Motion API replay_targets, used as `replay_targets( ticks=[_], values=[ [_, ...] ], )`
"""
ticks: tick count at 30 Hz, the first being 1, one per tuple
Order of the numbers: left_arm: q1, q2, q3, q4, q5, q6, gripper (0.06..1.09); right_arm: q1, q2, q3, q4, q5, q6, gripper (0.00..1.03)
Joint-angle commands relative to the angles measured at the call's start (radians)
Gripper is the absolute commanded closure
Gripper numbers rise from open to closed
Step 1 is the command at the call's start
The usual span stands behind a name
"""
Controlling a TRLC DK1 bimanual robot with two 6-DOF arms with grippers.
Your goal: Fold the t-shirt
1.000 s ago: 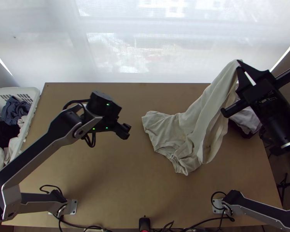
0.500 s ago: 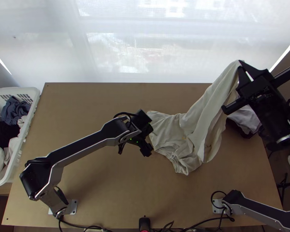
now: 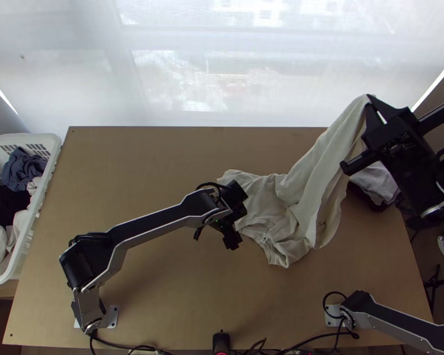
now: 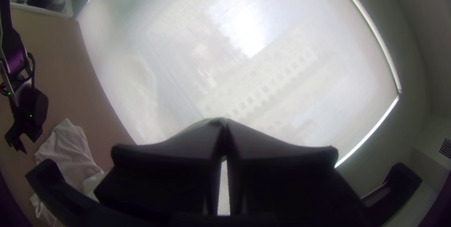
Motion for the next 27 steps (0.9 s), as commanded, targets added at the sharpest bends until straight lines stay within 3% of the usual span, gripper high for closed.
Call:
replay_targets(
  ticks=[1, 6, 9, 13, 16, 19, 25, 27],
  values=[
    [-0.005, 0.075, 0.043, 0.023, 0.0, 0.0, 0.12, -0.003, -0.004, -0.008, -0.001, -0.001, 0.003, 1.0],
    [0.003, 0.124, 0.087, 0.034, -0.002, -0.006, 0.13, -0.003, -0.007, -0.01, -0.001, -0.001, 0.003, 1.0],
    [0.006, 0.155, 0.108, 0.031, -0.002, -0.009, 0.18, -0.003, -0.007, -0.014, -0.001, -0.001, 0.004, 1.0],
    [0.006, 0.193, 0.139, 0.006, 0.0, 0.014, 0.49, -0.001, -0.007, -0.013, -0.001, -0.003, 0.007, 1.0],
    [0.014, 0.211, 0.145, 0.002, 0.0, 0.039, 0.63, -0.001, -0.005, -0.011, -0.001, -0.003, 0.007, 1.0],
    [0.029, 0.211, 0.147, 0.003, 0.001, 0.049, 0.7, -0.001, -0.005, -0.013, -0.001, -0.003, 0.007, 1.0],
    [0.064, 0.17, 0.162, 0.005, 0.079, 0.074, 1.01, -0.001, 0.004, -0.013, 0.005, -0.003, 0.009, 1.0],
    [0.07, 0.136, 0.167, -0.008, 0.083, 0.074, 1.05, -0.004, 0.013, -0.01, 0.01, -0.003, 0.009, 1.0]
  ],
)
